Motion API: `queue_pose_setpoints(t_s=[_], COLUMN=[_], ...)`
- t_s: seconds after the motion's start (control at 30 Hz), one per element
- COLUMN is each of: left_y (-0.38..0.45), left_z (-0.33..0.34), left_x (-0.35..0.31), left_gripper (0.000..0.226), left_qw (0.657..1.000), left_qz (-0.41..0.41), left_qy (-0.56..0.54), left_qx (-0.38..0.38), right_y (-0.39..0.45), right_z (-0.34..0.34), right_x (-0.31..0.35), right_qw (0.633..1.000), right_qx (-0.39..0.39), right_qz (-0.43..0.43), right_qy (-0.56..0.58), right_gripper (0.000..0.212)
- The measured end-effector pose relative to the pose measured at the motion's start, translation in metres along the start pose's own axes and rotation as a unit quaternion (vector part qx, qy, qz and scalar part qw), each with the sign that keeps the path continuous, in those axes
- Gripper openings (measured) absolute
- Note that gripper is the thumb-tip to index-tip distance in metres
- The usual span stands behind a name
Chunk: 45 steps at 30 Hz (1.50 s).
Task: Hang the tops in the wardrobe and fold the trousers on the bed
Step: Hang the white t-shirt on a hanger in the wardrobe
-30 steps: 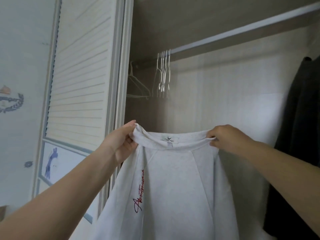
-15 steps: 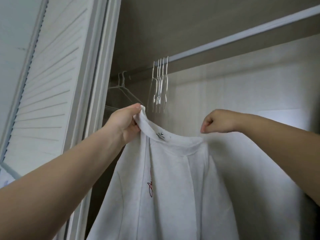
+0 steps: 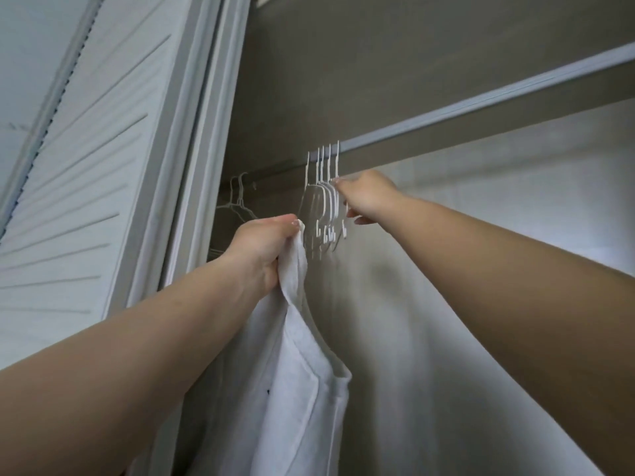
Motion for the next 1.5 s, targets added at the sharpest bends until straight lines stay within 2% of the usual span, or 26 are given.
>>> queue_pose_setpoints(t_s=[0.13,0.3,0.47,0.63,0.83,0.97,1.07,1.1,1.13,1.17,1.23,1.3,1.33,1.37,1.4,1.43,1.5], left_y=[0.006,0.008,-0.001,-0.022,-0.047,-0.058,-0.063,-0.064,-0.063,-0.068,-0.071,-0.078,-0.080,-0.081,-0.080,-0.077,-0.069], left_z=[-0.007,-0.012,-0.002,0.015,0.048,0.066,0.078,0.082,0.084,0.090,0.095,0.097,0.095,0.093,0.090,0.086,0.078], left_x=[0.001,0.006,0.009,0.021,0.042,0.062,0.076,0.077,0.077,0.081,0.090,0.108,0.117,0.126,0.135,0.142,0.155], left_gripper=[0.013,0.023,0.021,0.029,0.033,0.036,0.035,0.032,0.029,0.027,0.022,0.019,0.019,0.022,0.025,0.028,0.031], left_qw=[1.000,1.000,0.999,0.995,0.981,0.956,0.918,0.897,0.861,0.809,0.681,0.572,0.532,0.506,0.494,0.496,0.534], left_qz=[-0.003,-0.006,-0.006,-0.028,0.008,0.037,0.118,0.161,0.218,0.276,0.368,0.393,0.398,0.395,0.384,0.364,0.306], left_qy=[0.010,0.021,0.001,0.023,0.113,0.194,0.291,0.328,0.377,0.434,0.547,0.639,0.671,0.693,0.709,0.720,0.725], left_qx=[0.004,0.016,0.045,0.095,0.156,0.215,0.242,0.250,0.264,0.285,0.318,0.330,0.330,0.328,0.325,0.321,0.310], right_y=[0.002,0.003,0.005,-0.005,-0.041,-0.065,-0.086,-0.092,-0.097,-0.105,-0.117,-0.137,-0.145,-0.155,-0.163,-0.170,-0.183], right_z=[0.011,-0.004,-0.029,-0.068,-0.126,-0.165,-0.188,-0.194,-0.197,-0.204,-0.209,-0.215,-0.216,-0.216,-0.216,-0.215,-0.212], right_x=[-0.001,-0.004,-0.011,-0.041,-0.085,-0.107,-0.123,-0.127,-0.130,-0.136,-0.144,-0.154,-0.159,-0.162,-0.166,-0.169,-0.173], right_qw=[0.999,0.974,0.952,0.945,0.937,0.933,0.934,0.939,0.945,0.951,0.965,0.975,0.977,0.979,0.980,0.982,0.983], right_qx=[-0.047,-0.209,-0.278,-0.293,-0.268,-0.257,-0.240,-0.231,-0.223,-0.217,-0.216,-0.207,-0.200,-0.192,-0.183,-0.173,-0.162], right_qz=[0.009,-0.031,-0.050,-0.039,-0.062,-0.064,-0.065,-0.063,-0.059,-0.049,-0.021,0.026,0.045,0.058,0.065,0.069,0.075], right_qy=[0.003,-0.081,-0.114,-0.138,-0.214,-0.245,-0.255,-0.248,-0.234,-0.214,-0.147,-0.078,-0.051,-0.038,-0.037,-0.038,-0.036], right_gripper=[0.041,0.039,0.037,0.037,0.039,0.039,0.036,0.035,0.033,0.030,0.025,0.025,0.026,0.026,0.026,0.025,0.025])
Point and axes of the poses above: each hand's wrist, its own y-axis towards the middle knuckle, its own z-axis out of the palm, x = y × z, the point moved 4 cm from there along y, towards the middle knuckle, and after that the axes turned 10 degrees about -x, right-handed, at the moved point
